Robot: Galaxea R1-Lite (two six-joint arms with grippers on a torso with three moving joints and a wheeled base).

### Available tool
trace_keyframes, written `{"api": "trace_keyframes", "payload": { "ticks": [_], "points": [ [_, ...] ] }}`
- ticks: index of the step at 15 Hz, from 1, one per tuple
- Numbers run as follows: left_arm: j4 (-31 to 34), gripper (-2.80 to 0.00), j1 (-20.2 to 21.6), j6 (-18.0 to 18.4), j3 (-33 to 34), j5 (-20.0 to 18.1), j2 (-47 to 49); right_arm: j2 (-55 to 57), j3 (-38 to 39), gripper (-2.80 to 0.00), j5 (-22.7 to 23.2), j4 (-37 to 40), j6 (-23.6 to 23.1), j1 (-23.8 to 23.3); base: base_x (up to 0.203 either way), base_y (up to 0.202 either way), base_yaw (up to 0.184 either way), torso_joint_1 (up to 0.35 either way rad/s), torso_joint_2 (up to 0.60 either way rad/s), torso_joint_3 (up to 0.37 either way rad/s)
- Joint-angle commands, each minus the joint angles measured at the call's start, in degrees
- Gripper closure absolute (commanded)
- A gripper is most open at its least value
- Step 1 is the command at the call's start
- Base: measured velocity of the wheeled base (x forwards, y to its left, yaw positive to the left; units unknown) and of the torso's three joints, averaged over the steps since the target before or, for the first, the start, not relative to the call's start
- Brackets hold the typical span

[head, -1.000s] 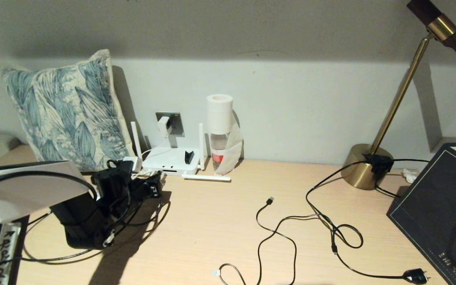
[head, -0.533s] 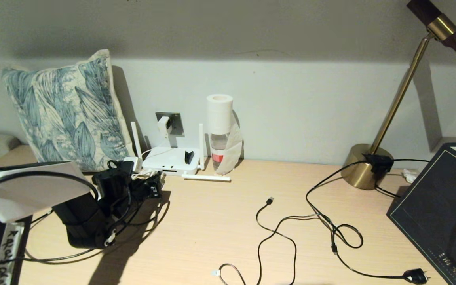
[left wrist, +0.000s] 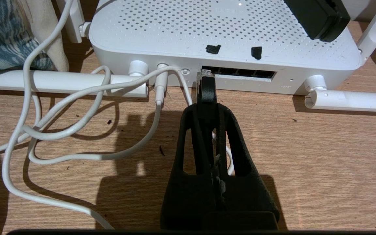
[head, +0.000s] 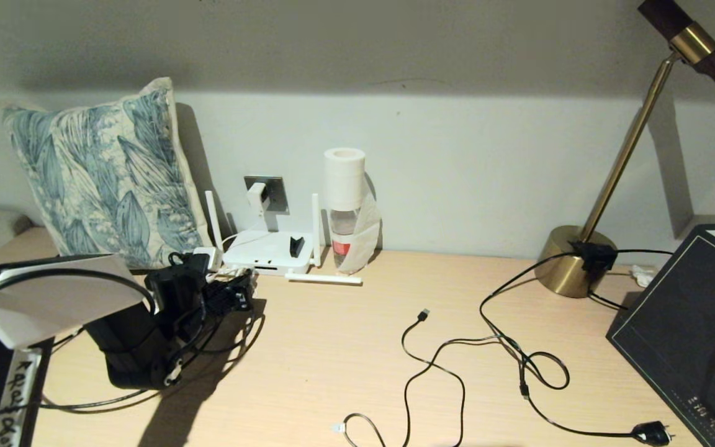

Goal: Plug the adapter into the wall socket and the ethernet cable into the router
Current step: Plug cable into router interface

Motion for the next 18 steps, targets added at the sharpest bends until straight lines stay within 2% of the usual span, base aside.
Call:
{"api": "trace_keyframes", "payload": {
  "ticks": [1, 18],
  "points": [
    [-0.4, 0.0, 0.0, 0.0, 0.0, 0.0, 0.4, 0.1, 0.0, 0.0, 0.0, 0.0, 0.0, -0.1, 0.0, 0.0, 0.0, 0.0, 0.0, 0.0],
    [-0.4, 0.0, -0.3, 0.1, -1.2, 0.0, 0.9, 0.0, 0.0, 0.0, 0.1, 0.0, 0.0, 0.0, 0.0, 0.0, 0.0, 0.0, 0.0, 0.0]
  ]
}}
